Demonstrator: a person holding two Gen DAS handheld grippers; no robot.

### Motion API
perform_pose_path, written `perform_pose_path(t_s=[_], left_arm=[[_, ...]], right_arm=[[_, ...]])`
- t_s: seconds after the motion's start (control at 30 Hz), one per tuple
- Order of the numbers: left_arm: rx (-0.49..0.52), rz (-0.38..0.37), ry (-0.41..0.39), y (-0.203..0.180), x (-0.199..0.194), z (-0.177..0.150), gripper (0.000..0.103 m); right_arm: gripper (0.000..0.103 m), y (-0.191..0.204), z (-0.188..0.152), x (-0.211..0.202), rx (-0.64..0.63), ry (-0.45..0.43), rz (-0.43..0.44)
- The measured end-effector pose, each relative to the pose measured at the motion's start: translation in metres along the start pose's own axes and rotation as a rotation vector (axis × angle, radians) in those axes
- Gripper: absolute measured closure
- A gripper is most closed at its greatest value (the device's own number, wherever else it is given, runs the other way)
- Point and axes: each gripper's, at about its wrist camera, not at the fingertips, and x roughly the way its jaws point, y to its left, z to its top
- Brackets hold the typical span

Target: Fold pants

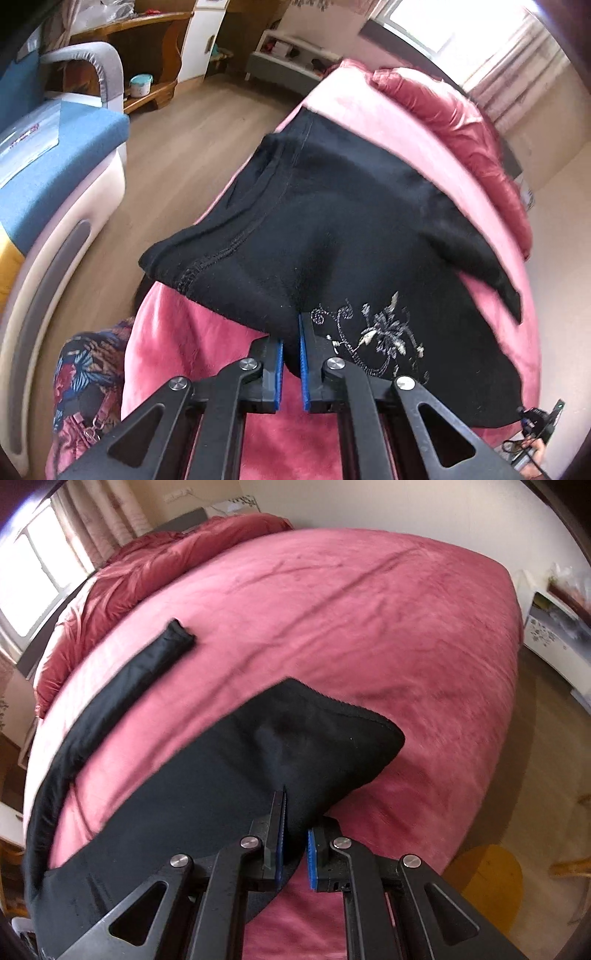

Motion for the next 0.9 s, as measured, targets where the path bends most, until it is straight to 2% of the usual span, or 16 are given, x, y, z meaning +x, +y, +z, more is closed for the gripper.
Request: perform_pose_path(t_s=[0.13, 0.17, 0.2, 0.23, 0.27, 0.33, 0.43, 0.5, 0.6, 0.77, 0.9], left_arm=[[0.019, 0.067, 0.049, -0.003, 0.010, 0.001, 0.087], [0.019, 0.082, 0.054, -0.002, 0.009, 0.001, 0.081], [0.027, 0.094, 0.060, 0.000, 0.008, 0.002, 0.080], [0.034, 0.098, 0.065, 0.001, 0.007, 0.002, 0.079], [0.039, 0.109, 0.068, 0.003, 0.005, 0.000, 0.076], [0.056, 0.126, 0.067, 0.007, -0.002, 0.000, 0.076], [0.073, 0.150, 0.018, 0.011, -0.019, 0.003, 0.076], [0.072, 0.145, -0.028, 0.012, -0.029, 0.011, 0.076], [0.073, 0.136, -0.078, 0.009, -0.033, 0.027, 0.076], [0.130, 0.103, -0.072, -0.013, -0.015, 0.043, 0.076], [0.199, 0.091, -0.021, -0.034, 0.012, 0.040, 0.076]], right_arm=[[0.092, -0.001, -0.003, 0.004, 0.006, 0.019, -0.011], [0.082, -0.002, -0.002, 0.003, 0.015, 0.021, -0.014], [0.075, -0.002, -0.001, 0.001, 0.015, 0.021, -0.029], [0.061, -0.001, 0.000, -0.001, 0.010, 0.015, -0.044], [0.055, -0.001, 0.001, -0.005, 0.003, 0.005, -0.053], [0.055, 0.002, 0.003, -0.016, -0.016, -0.017, -0.076], [0.054, 0.023, 0.003, -0.038, -0.086, -0.078, -0.098], [0.053, 0.047, 0.000, -0.048, -0.142, -0.092, -0.047], [0.052, 0.099, -0.014, -0.049, -0.257, -0.060, 0.070], [0.051, 0.205, -0.063, -0.039, -0.481, 0.078, 0.306], [0.051, 0.273, -0.113, -0.034, -0.642, 0.180, 0.437]])
